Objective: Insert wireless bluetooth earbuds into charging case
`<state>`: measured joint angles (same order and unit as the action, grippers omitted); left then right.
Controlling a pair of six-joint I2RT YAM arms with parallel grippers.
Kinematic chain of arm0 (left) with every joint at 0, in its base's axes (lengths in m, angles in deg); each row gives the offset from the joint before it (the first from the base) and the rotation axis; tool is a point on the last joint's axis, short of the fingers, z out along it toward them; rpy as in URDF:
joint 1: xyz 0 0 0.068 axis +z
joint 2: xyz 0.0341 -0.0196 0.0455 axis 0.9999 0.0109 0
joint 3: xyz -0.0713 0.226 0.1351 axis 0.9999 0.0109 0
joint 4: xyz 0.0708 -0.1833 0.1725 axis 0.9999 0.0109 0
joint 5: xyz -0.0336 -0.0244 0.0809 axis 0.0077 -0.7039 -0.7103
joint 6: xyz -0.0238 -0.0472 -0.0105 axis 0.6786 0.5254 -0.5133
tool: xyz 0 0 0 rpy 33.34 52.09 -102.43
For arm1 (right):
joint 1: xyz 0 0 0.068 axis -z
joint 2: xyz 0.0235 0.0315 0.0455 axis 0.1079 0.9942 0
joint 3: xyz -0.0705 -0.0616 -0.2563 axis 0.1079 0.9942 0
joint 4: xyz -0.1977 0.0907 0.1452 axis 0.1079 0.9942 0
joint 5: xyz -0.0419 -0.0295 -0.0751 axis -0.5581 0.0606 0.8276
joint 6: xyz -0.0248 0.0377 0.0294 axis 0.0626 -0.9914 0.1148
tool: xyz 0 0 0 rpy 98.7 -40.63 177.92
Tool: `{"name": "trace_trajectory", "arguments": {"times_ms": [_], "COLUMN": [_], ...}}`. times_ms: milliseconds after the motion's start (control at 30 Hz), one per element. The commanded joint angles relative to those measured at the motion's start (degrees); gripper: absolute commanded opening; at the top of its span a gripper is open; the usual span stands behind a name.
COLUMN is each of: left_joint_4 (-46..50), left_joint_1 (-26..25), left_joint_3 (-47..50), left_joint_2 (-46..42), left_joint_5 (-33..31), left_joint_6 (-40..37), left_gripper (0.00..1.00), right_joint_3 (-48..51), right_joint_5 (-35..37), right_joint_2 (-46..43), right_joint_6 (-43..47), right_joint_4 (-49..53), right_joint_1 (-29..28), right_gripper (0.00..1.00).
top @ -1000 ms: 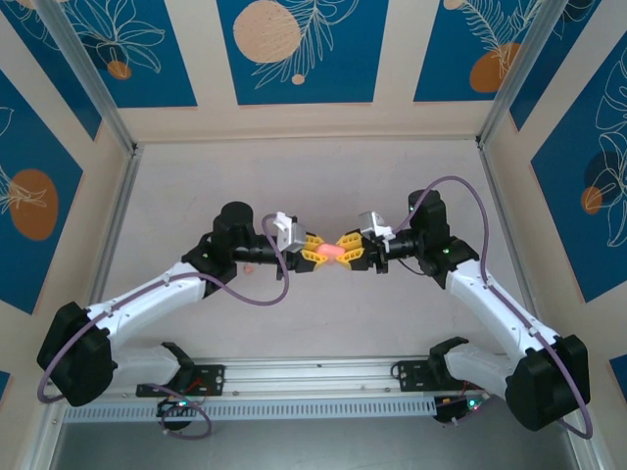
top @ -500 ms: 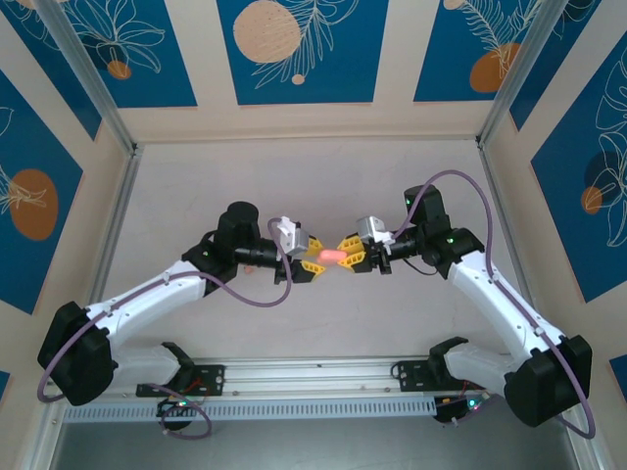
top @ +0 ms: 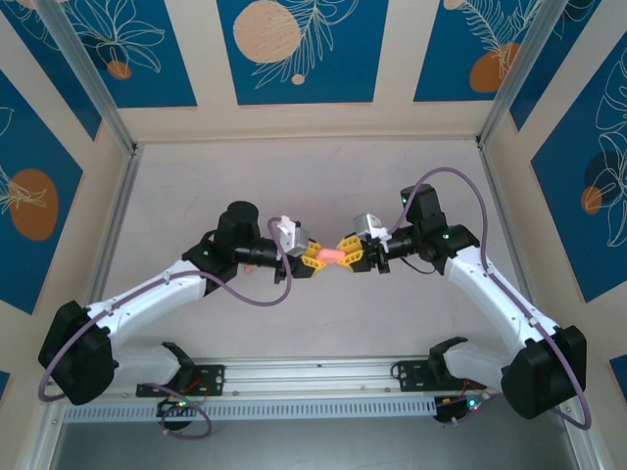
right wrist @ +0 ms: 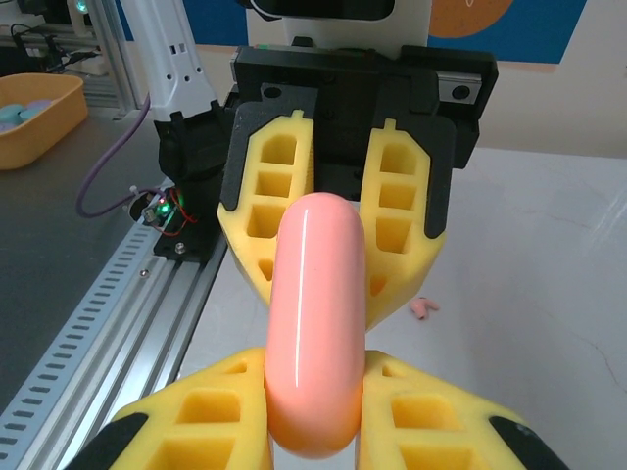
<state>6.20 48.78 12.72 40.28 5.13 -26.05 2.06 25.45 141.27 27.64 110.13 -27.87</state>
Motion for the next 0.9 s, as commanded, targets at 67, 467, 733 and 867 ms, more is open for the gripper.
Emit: {"name": "trace_trajectory", "arguments": {"times_ms": [67, 467, 733, 867], "left_joint_4": [-1.7, -3.0, -2.6, -2.1], "left_joint_1": [0.2, 0.2, 0.2, 0.2], "left_joint_3": [-1.0, -0.5, -0.6, -0.6], "left_joint_2": [-0.4, -0.9, -0.7, -0.4], "left_joint_5": [1.9, 1.2, 1.3, 1.2], "left_joint_6": [0.2, 0.8, 0.6, 0.3], "left_gripper": [0.19, 0.29, 0.17, 0.16], "right_joint_3": [-1.8, -1.8, -1.9, -1.2], "right_joint_5": [-0.9, -1.0, -0.9, -0.3], "right_joint_2": [0.7, 1.1, 1.5, 1.3], "right_joint_6": [-0.5, -0.6, -0.9, -4.5], "right_joint_4": [1.2, 1.1, 0.9, -2.5], "right_joint_1": [0.1, 0.1, 0.1, 0.1], "right_gripper": [0.17, 0.17, 0.19, 0.36]}}
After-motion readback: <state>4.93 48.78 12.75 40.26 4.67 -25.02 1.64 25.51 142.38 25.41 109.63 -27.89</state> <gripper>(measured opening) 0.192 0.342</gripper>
